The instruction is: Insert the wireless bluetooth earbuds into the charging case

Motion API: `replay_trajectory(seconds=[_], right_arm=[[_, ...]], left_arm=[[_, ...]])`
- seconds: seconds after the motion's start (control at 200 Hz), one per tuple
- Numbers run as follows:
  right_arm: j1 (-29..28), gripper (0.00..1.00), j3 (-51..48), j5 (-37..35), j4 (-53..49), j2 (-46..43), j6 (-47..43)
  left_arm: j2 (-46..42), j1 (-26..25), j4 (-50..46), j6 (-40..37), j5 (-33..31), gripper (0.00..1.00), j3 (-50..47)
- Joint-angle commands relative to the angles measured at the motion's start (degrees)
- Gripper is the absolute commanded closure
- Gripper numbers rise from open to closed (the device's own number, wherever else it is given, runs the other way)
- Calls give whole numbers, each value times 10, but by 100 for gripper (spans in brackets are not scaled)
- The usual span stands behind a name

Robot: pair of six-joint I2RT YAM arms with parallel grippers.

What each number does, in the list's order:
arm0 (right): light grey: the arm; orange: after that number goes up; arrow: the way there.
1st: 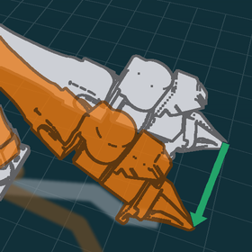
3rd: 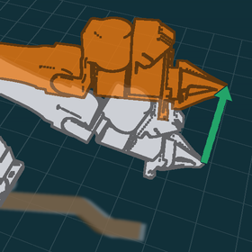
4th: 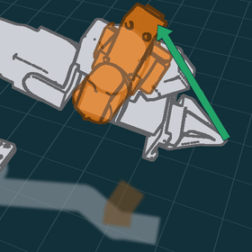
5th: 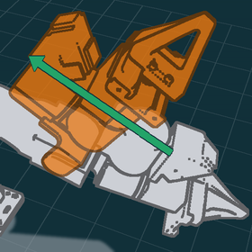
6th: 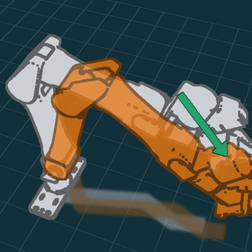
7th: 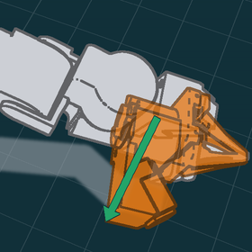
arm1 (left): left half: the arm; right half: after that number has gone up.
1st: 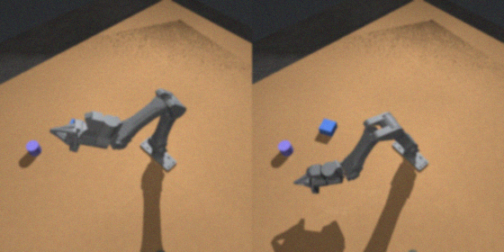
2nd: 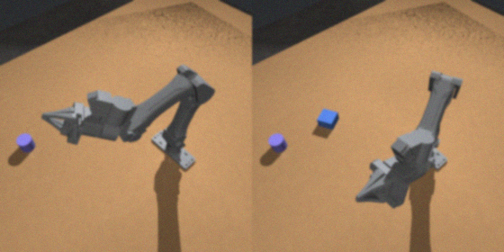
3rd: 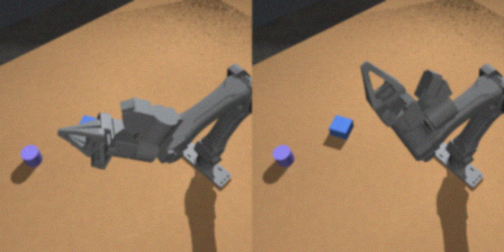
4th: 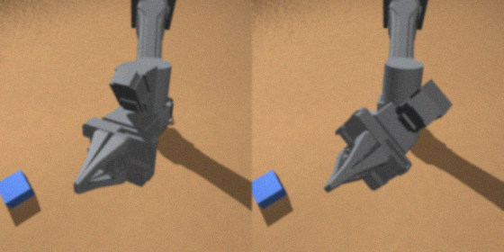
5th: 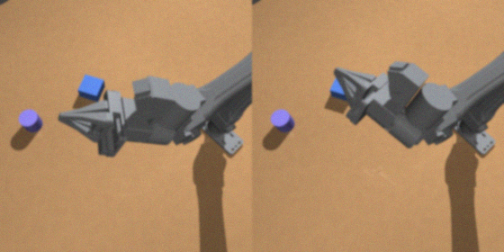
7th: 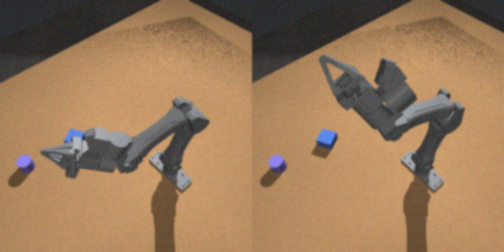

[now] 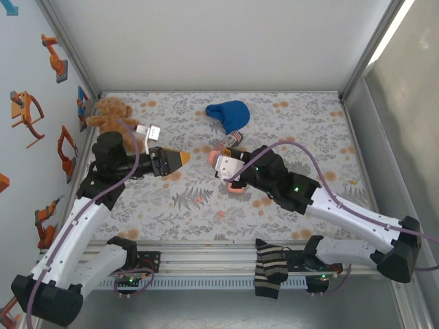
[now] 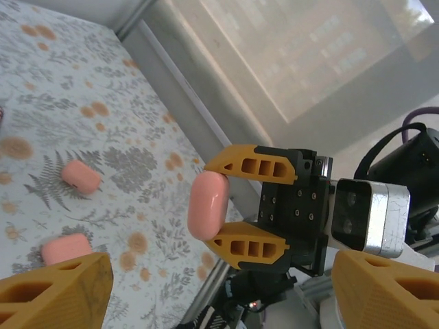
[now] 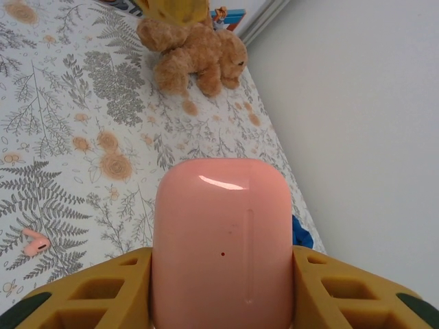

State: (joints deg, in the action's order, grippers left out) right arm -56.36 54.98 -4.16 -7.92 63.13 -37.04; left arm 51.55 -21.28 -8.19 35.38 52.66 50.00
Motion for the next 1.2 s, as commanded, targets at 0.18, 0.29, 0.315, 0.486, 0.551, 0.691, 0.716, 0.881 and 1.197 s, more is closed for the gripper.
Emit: replay_trajectory(seconds=[0.18, 0.29, 0.315, 0.486, 0.551, 0.691, 0.716, 0.881, 1.197], right_arm=[[1, 62, 33, 24, -21, -22, -23], [1, 62, 33, 26, -8, -27, -25], [0, 62, 32, 27, -6, -27, -25], [-1, 63, 36, 35, 5, -28, -25], [-1, 63, 36, 35, 10, -28, -25], [-2, 63, 35, 35, 22, -27, -24], [-3, 63, 36, 34, 23, -26, -24], [-6, 63, 37, 31, 24, -21, -23], [-13, 63, 34, 24, 32, -17, -15]], left_arm=[[63, -81, 58, 5, 26, 23, 41], [81, -99, 65, 3, 25, 23, 47], [84, -101, 65, 3, 24, 24, 47], [103, -113, 66, 0, 19, 25, 50], [109, -119, 69, 0, 19, 27, 52], [117, -128, 50, -20, 21, 35, 61], [117, -129, 49, -22, 19, 36, 62], [121, -131, 51, -26, 15, 44, 62], [128, -132, 57, -25, 11, 54, 66]])
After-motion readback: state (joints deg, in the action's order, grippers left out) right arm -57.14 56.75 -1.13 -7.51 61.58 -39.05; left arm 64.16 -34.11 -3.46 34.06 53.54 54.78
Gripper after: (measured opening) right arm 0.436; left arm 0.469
